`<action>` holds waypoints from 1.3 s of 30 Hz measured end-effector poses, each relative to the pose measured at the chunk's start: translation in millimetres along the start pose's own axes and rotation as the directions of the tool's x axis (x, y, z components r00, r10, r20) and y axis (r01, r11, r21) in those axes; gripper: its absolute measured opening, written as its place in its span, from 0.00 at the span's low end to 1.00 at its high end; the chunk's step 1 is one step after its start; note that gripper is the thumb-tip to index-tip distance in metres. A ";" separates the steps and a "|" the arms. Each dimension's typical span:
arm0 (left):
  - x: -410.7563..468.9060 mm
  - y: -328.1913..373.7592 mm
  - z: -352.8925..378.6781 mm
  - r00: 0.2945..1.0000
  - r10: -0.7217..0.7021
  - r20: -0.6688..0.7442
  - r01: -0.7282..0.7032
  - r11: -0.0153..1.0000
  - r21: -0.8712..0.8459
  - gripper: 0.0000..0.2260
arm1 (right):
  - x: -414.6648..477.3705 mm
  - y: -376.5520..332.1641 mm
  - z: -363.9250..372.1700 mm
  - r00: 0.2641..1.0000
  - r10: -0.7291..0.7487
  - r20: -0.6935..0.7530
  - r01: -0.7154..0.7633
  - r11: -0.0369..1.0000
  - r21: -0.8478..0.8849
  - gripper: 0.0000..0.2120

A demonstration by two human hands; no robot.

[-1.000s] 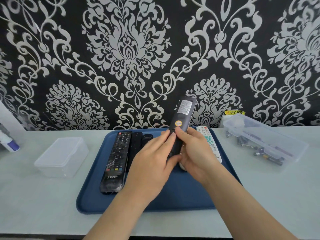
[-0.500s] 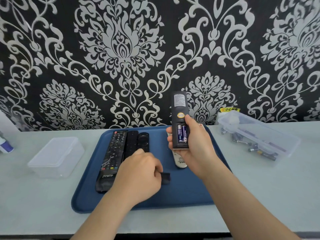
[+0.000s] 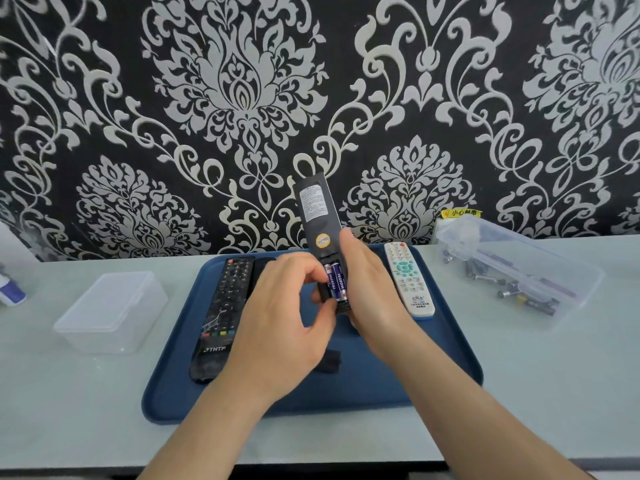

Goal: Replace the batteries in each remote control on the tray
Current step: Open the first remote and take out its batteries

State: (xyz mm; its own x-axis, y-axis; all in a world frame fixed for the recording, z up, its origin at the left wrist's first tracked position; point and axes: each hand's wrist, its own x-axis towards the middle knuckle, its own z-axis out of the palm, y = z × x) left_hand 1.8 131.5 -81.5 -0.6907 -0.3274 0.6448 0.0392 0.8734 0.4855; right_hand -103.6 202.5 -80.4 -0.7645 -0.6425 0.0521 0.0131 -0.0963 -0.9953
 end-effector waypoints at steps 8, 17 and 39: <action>-0.2 0.9 -2.6 0.998 -0.067 0.015 0.067 0.997 0.039 0.18 | -0.8 1.8 2.7 0.996 -0.071 0.061 0.075 0.995 -0.073 0.23; 7.1 2.9 -0.8 0.971 -0.240 -0.006 0.235 0.954 -0.185 0.15 | -3.2 2.1 6.3 0.996 -0.043 0.084 0.045 0.999 -0.026 0.19; 5.7 10.2 1.8 0.982 -0.188 -0.013 0.185 0.977 -0.110 0.10 | -5.3 -10.2 6.5 0.965 0.216 0.148 -0.252 0.920 0.301 0.17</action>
State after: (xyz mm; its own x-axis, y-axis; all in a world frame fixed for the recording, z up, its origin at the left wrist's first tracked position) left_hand -3.1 139.2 -74.0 -0.6765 -0.4901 0.5496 -0.0102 0.7525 0.6585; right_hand -95.5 202.0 -70.0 -0.6396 -0.7535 -0.1522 0.3985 -0.1557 -0.9038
